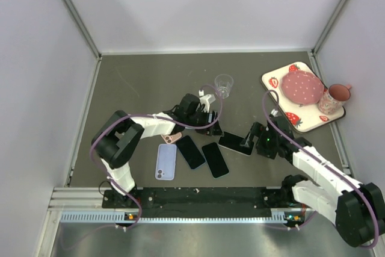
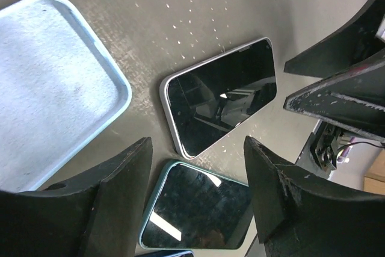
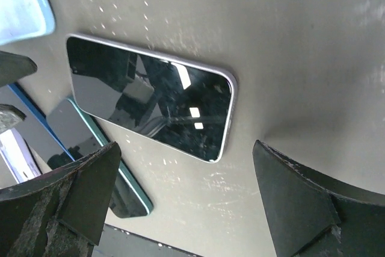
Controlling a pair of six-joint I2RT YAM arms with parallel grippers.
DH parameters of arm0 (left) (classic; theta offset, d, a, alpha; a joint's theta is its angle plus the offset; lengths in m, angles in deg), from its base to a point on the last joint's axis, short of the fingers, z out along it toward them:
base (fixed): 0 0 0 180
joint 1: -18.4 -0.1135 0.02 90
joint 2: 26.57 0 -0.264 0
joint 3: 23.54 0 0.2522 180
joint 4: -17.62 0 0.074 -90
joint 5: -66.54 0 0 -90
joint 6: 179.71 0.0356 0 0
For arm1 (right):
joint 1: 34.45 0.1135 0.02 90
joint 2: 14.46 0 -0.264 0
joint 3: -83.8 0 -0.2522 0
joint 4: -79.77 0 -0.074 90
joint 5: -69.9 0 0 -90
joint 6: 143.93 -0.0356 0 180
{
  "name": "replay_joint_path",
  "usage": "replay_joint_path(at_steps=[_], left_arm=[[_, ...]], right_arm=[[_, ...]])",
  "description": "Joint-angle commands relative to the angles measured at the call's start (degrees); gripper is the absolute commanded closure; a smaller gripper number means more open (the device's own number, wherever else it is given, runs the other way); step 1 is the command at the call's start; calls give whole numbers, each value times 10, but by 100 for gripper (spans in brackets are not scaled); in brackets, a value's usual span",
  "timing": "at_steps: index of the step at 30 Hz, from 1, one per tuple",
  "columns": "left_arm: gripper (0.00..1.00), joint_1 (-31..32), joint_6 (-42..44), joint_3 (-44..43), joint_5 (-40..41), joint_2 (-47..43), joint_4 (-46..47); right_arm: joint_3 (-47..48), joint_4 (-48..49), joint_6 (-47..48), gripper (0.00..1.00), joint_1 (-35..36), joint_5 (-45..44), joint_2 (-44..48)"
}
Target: Put the phone into the phone case
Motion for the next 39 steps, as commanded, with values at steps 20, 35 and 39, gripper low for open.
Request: replay_joint_path(at_steps=[20, 35, 39], left_arm=[[40, 2, -47, 19, -78, 92, 132], [48, 12, -77, 6, -144, 116, 215], [50, 24, -65, -2, -159, 109, 211]], right_arm=[[-61, 97, -37, 17, -4, 35, -22], [-83, 140, -40, 21, -4, 59, -36], [-85, 147, -37, 20, -4, 61, -36]])
